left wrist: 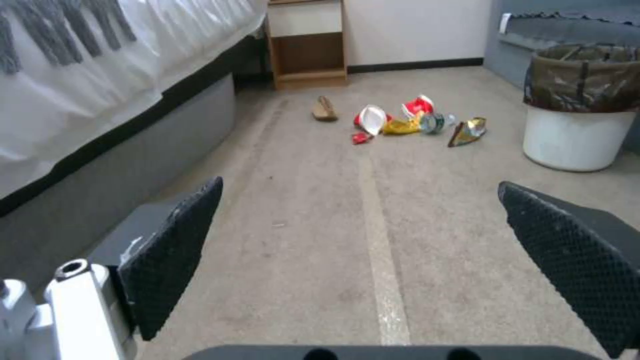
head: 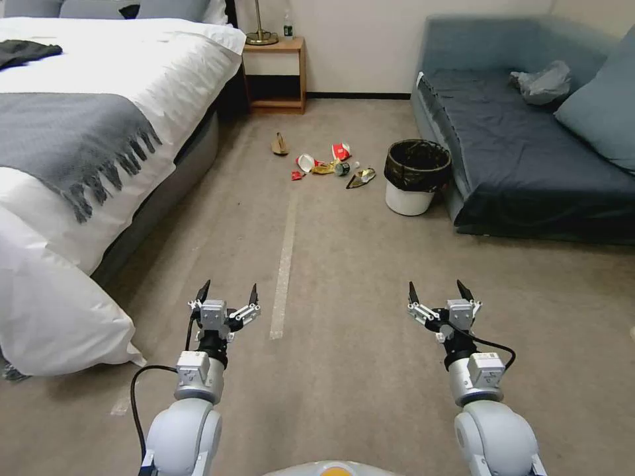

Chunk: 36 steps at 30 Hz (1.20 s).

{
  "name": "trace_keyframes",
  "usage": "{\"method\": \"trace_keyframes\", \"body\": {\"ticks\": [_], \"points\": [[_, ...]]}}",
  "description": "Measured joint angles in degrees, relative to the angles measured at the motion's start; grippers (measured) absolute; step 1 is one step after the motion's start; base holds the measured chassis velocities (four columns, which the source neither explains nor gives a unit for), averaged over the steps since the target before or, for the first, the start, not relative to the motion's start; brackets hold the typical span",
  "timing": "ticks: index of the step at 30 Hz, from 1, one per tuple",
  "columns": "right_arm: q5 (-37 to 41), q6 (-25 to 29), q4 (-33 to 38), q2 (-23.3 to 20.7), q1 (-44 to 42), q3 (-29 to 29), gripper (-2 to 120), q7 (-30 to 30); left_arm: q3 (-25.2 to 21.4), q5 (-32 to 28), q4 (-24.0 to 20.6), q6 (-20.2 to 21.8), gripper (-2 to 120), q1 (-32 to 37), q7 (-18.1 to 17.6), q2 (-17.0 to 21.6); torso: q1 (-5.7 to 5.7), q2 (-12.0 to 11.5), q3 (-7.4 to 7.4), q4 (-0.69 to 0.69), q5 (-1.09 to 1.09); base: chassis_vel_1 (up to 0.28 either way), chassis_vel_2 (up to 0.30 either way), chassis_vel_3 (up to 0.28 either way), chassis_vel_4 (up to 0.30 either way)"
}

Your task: Pick up the trash can from the floor.

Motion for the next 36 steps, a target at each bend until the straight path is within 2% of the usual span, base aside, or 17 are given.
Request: {"method": "trace_keyframes", "body": {"ticks": [31, 33, 34, 35, 36], "points": [[0.07, 0.0, 0.15, 0.0, -0.24, 0.02, 100, -0.03, -0.24, -0.2, -0.02, 0.0, 100, 0.18, -0.06, 0.0, 0.0, 0.0, 0.0, 0.0, 0.0, 0.0, 0.0, 0.0, 0.0], [0.66, -0.14, 0.99, 0.0, -1.49, 0.22, 100, -0.35, -3.23, -3.21, -2.4, 0.0, 100, 2.33, -1.28, 0.07, 0.0, 0.0, 0.0, -0.03, -0.01, 0.0, 0.0, 0.0, 0.0], [0.66, -0.14, 0.99, 0.0, -1.49, 0.22, 100, -0.35, -3.23, -3.21, -2.4, 0.0, 100, 2.33, -1.28, 0.07, 0.0, 0.0, 0.0, -0.03, -0.01, 0.0, 0.0, 0.0, 0.0], [1.42, -0.32, 2.18, 0.02, -2.73, 0.39, 100, -0.72, -5.51, -5.46, -4.15, 0.0, 100, 4.02, -2.28, 0.15, 0.0, 0.0, 0.0, 0.03, 0.05, 0.0, 0.0, 0.0, 0.0], [2.55, -0.7, 3.76, 0.06, -4.65, 0.72, 100, -1.29, -7.85, -7.87, -6.0, 0.0, 100, 5.73, -3.32, 0.23, 0.0, 0.0, 0.0, 0.02, -0.02, 0.0, 0.0, 0.0, 0.0]]}}
